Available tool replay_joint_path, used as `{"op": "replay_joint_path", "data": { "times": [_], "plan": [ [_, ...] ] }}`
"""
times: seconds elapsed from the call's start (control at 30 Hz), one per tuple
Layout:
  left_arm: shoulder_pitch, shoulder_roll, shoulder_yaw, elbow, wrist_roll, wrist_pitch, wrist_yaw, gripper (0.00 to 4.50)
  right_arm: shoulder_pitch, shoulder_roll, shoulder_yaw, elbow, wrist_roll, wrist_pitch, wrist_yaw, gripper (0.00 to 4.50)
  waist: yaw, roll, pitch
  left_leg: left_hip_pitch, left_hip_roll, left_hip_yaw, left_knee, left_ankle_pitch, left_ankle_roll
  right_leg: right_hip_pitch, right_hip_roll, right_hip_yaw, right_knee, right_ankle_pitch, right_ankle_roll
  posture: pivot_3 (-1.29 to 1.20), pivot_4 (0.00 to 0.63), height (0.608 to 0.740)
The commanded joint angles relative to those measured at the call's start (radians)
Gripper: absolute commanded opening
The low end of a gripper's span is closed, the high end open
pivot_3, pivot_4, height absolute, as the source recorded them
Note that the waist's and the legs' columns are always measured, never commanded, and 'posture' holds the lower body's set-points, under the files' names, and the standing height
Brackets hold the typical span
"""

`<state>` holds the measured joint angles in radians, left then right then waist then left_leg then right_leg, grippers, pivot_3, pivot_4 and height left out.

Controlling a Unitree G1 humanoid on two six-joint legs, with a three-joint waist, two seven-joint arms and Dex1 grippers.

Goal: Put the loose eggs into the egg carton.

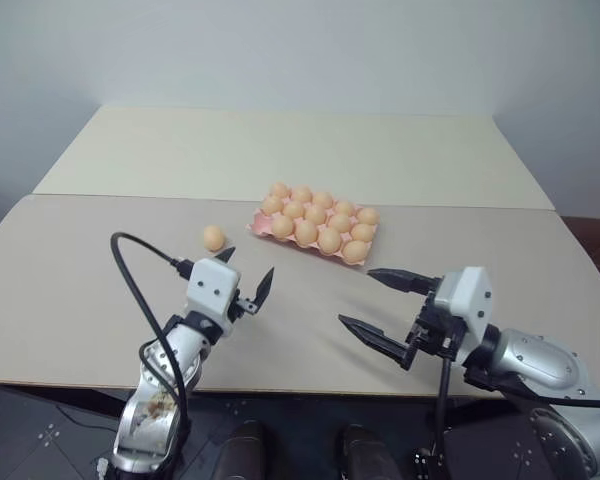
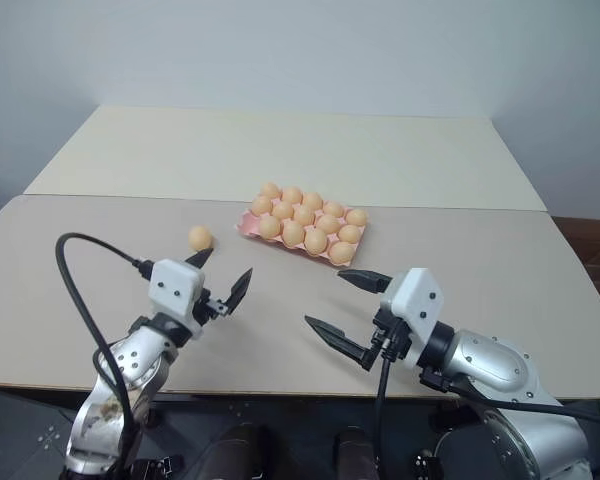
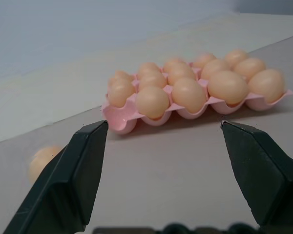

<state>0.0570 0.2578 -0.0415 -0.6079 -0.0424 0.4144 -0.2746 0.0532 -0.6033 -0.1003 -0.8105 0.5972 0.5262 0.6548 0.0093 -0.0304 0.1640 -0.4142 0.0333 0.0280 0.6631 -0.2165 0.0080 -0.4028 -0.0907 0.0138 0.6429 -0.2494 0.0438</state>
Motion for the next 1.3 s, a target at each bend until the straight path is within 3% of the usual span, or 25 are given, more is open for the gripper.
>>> {"op": "replay_joint_path", "data": {
  "times": [0.03, 0.43, 0.57, 0.7, 0.93, 1.3],
  "plan": [
    [0.041, -0.009, 0.028, -0.088, -0.001, 0.019, 0.032, 4.01, 0.017, 0.005, -0.019, -0.005, 0.012, -0.056, 0.023, 4.50, 0.000, 0.000, 0.000, 0.000, 0.000, 0.000, 0.000, 0.000, 0.000, 0.000, 0.000, 0.000, 0.000, 0.000, 0.000, 0.00, 0.150, 0.740],
    [0.032, 0.030, 0.163, -0.070, -0.052, 0.079, 0.026, 4.01, -0.037, -0.044, 0.017, -0.007, 0.009, -0.042, 0.054, 4.50, 0.001, 0.000, 0.000, 0.000, 0.000, 0.000, 0.000, 0.000, 0.000, 0.000, 0.000, 0.000, -0.001, 0.000, 0.000, 0.00, 0.150, 0.740],
    [-0.008, 0.033, 0.198, -0.050, -0.090, 0.138, 0.029, 4.49, -0.097, -0.043, 0.052, -0.012, 0.001, -0.024, 0.028, 4.50, 0.001, 0.000, 0.000, 0.000, 0.000, 0.000, 0.000, 0.000, 0.000, 0.000, 0.000, 0.000, 0.000, 0.000, 0.000, 0.00, 0.150, 0.740],
    [-0.102, 0.066, 0.218, 0.024, -0.095, 0.242, 0.034, 4.49, -0.173, -0.045, 0.099, -0.005, -0.017, 0.010, -0.004, 4.50, 0.001, 0.000, 0.000, 0.000, 0.000, 0.000, 0.000, 0.000, 0.000, 0.000, 0.001, 0.000, 0.000, 0.000, 0.000, 0.00, 0.150, 0.740],
    [-0.394, 0.070, 0.209, 0.255, -0.071, 0.421, 0.108, 4.49, -0.300, -0.028, 0.190, 0.036, -0.059, 0.061, -0.044, 4.50, 0.002, 0.000, 0.000, 0.000, -0.001, -0.001, 0.000, 0.000, 0.000, 0.000, 0.000, 0.000, 0.000, 0.000, 0.000, 0.00, 0.150, 0.740],
    [-0.650, 0.023, 0.255, 0.606, -0.093, 0.430, 0.185, 4.49, -0.392, 0.005, 0.241, 0.069, -0.094, 0.074, -0.059, 4.50, -0.001, -0.001, 0.000, -0.001, -0.001, -0.001, 0.000, 0.000, 0.000, -0.001, 0.000, 0.000, 0.002, 0.000, 0.000, 0.00, 0.150, 0.740]
  ]
}}
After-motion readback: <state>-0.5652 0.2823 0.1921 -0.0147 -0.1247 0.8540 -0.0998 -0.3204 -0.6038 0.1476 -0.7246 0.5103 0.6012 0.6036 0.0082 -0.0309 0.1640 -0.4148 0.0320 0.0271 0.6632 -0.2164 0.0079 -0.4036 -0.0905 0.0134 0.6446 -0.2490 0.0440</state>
